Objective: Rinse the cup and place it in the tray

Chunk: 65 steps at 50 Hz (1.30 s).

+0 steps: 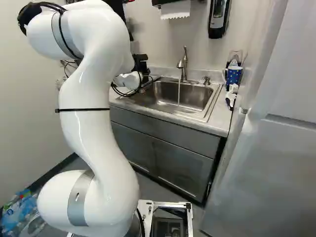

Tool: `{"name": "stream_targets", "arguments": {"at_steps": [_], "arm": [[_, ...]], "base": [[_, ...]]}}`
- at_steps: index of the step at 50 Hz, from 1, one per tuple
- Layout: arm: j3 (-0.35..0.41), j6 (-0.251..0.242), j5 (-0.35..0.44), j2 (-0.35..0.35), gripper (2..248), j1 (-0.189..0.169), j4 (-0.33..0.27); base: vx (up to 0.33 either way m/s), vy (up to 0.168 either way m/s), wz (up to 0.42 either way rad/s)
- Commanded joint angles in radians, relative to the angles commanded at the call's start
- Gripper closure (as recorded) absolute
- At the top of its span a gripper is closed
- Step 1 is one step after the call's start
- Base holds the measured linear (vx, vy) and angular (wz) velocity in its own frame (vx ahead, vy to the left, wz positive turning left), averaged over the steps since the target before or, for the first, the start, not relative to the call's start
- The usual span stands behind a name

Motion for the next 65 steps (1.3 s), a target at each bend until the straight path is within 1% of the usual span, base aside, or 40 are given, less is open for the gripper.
{"name": "stream_targets", "arguments": {"at_steps": [33, 34, 38, 39, 44, 45, 49, 50, 54, 55, 65], "arm": [[0.0, 0.0, -0.009, 0.0, 128, 0.0, 0.0], [0.0, 0.0, -0.009, 0.0, 112, 0.0, 0.0], [0.0, 0.0, -0.009, 0.0, 112, 0.0, 0.0], [0.0, 0.0, -0.009, 0.0, 78, 0.0, 0.0], [0.0, 0.0, -0.009, 0.0, 78, 0.0, 0.0], [0.0, 0.0, -0.009, 0.0, 43, 0.0, 0.0], [0.0, 0.0, -0.009, 0.0, 43, 0.0, 0.0], [0.0, 0.0, -0.009, 0.0, 7, 0.0, 0.0], [0.0, 0.0, -0.009, 0.0, 7, 0.0, 0.0], [0.0, 0.0, -0.009, 0.0, 3, 0.0, 0.0], [0.0, 0.0, -0.009, 0.0, 3, 0.0, 0.0]], "base": [[0.0, 0.0, 0.0], [0.0, 0.0, 0.0], [0.0, 0.0, 0.0], [0.0, 0.0, 0.0], [0.0, 0.0, 0.0], [0.0, 0.0, 0.0], [0.0, 0.0, 0.0], [0.0, 0.0, 0.0], [0.0, 0.0, 0.0], [0.0, 0.0, 0.0], [0.0, 0.0, 0.0]]}}
